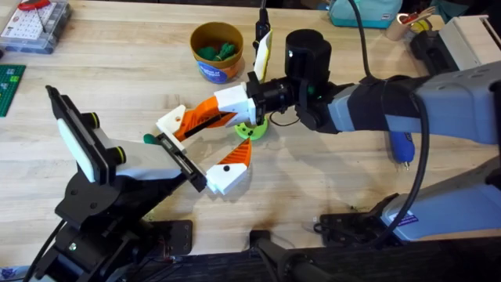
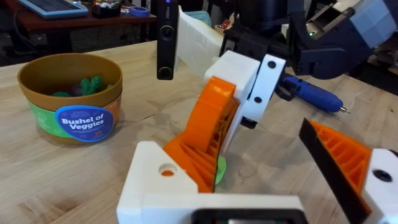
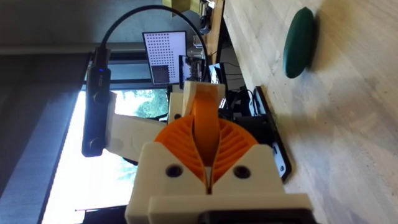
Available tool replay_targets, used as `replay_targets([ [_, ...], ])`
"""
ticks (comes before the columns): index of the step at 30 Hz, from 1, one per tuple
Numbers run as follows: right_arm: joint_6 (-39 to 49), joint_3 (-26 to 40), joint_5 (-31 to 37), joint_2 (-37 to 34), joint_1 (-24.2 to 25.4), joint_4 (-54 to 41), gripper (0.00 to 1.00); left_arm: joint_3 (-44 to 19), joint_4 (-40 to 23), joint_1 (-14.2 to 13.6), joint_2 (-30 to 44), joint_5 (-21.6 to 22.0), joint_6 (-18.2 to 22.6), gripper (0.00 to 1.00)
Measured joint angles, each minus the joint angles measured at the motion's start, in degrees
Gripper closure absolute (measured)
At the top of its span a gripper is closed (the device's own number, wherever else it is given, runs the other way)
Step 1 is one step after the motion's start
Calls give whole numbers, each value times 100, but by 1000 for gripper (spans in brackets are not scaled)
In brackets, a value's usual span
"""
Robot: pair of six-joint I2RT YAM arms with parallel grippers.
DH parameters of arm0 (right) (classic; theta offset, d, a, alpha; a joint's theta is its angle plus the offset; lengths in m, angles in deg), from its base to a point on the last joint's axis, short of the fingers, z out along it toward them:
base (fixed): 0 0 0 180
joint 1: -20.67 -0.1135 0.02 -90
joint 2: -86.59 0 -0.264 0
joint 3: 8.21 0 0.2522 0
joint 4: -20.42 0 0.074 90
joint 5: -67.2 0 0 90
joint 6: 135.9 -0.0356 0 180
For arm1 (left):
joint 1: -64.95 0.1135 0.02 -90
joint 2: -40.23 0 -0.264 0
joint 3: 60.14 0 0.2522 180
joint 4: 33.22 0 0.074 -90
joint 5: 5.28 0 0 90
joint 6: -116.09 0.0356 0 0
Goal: Pick up the gripper from the table and insert it into the empty holder that is missing its gripper. Then pick up a screw, insert it into the mounting hole, and use the screwdriver to tighten it. Finally, clean up the table by picking up the vegetable and placing it into the bucket.
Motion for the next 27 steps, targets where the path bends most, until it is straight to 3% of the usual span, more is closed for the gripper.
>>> replay_targets([
  [27, -14, -2, -152, 0, 113, -60, 993, -51, -18, 10, 28, -19, -58, 10],
])
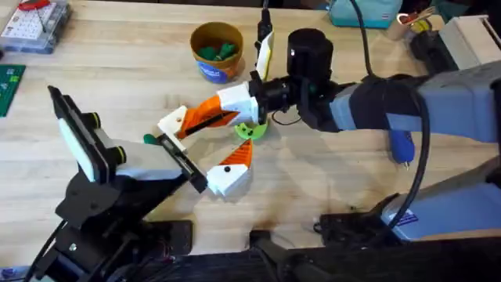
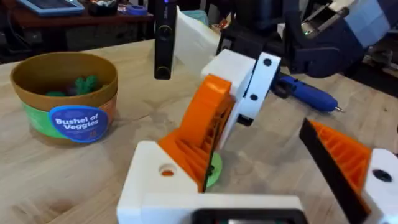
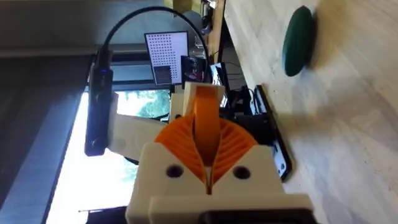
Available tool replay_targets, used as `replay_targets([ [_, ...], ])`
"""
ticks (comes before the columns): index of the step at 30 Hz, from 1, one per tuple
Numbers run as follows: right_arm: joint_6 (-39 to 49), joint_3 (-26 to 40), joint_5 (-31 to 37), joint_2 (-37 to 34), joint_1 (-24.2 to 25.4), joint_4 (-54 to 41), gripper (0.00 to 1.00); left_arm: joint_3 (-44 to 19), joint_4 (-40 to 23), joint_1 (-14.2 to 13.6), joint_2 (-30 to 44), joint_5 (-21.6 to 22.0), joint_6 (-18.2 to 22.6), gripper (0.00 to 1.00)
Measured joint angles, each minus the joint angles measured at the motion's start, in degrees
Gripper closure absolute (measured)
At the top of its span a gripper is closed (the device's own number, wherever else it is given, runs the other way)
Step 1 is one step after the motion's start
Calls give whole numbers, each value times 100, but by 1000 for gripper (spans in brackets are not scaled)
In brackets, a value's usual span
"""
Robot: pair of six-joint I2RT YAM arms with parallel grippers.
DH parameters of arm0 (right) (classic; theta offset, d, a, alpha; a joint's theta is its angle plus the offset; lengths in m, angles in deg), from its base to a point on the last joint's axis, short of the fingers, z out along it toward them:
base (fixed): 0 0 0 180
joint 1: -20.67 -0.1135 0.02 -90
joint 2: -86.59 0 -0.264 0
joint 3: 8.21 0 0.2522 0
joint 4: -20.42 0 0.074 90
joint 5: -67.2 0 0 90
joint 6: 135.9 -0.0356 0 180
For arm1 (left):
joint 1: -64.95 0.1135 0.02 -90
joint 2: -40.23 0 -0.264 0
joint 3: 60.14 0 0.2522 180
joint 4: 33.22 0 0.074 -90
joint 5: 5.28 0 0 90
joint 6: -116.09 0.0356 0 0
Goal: Pick up the gripper from the table and insert it into the empty holder that is missing its gripper. Then pick up a screw, insert it into the mounting hole, and use the screwdriver to tighten it. Finally, clean up the table by picking up the vegetable and placing it into the bucket.
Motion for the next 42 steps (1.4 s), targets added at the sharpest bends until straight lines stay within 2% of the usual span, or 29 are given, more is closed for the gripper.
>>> replay_targets([
  [14, 179, 2, -78, 0, -60, -5, 995, 0, 13, 24, 0, -181, 2, 10],
  [28, 362, 115, -367, -222, 14, 35, 995, 0, 20, 44, 0, -598, -11, 10],
  [42, 388, 275, -373, -323, -51, 11, 995, 0, 22, 103, 0, -598, -27, 10],
])
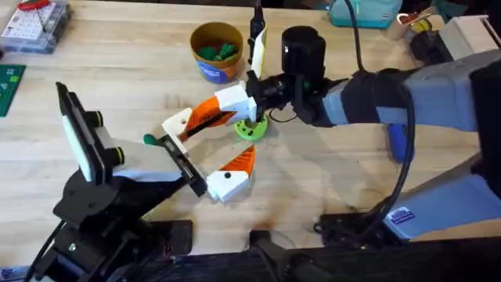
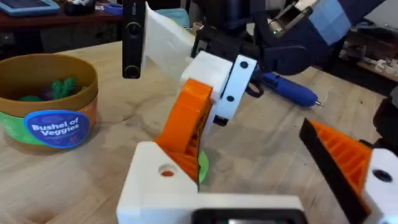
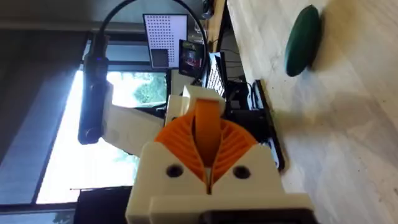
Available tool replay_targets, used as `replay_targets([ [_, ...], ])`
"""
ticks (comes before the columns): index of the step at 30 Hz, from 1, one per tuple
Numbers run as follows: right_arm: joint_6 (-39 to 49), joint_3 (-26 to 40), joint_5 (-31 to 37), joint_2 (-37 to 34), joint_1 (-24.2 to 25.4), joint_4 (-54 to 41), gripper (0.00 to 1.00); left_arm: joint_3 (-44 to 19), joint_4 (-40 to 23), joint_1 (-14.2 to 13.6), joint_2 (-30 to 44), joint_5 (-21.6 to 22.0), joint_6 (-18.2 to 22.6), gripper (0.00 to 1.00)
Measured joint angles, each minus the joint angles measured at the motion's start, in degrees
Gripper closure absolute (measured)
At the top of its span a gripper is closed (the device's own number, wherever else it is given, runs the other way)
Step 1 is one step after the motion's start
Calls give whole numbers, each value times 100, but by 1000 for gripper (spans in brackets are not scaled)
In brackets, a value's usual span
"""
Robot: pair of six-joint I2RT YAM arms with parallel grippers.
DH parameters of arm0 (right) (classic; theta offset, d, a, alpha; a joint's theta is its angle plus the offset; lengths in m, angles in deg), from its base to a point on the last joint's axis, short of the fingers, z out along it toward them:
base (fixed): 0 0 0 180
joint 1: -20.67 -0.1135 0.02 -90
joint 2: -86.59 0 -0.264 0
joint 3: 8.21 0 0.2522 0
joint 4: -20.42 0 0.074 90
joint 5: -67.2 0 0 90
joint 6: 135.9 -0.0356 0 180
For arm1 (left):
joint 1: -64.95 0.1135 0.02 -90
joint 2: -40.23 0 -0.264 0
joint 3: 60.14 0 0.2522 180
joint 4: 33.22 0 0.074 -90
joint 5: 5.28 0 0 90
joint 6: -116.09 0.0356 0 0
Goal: Pick up the gripper from the table and insert it into the empty holder that is missing its gripper. Then pick up a screw, insert it into the mounting hole, and use the screwdriver to tighten it. Finally, clean up the table by picking up the vegetable and placing it into the bucket.
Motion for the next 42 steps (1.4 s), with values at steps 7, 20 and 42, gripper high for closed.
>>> replay_targets([
  [7, 4, 0, 2, 0, -4, -10, 926, 0, 0, 0, 0, -4, 4, 10],
  [20, 39, 0, 33, -24, -92, 17, 823, 0, 0, 0, 0, -39, 20, 10],
  [42, 2, 2, -294, -64, -23, 409, 11, -2, 17, -98, 0, -797, 87, 10],
])
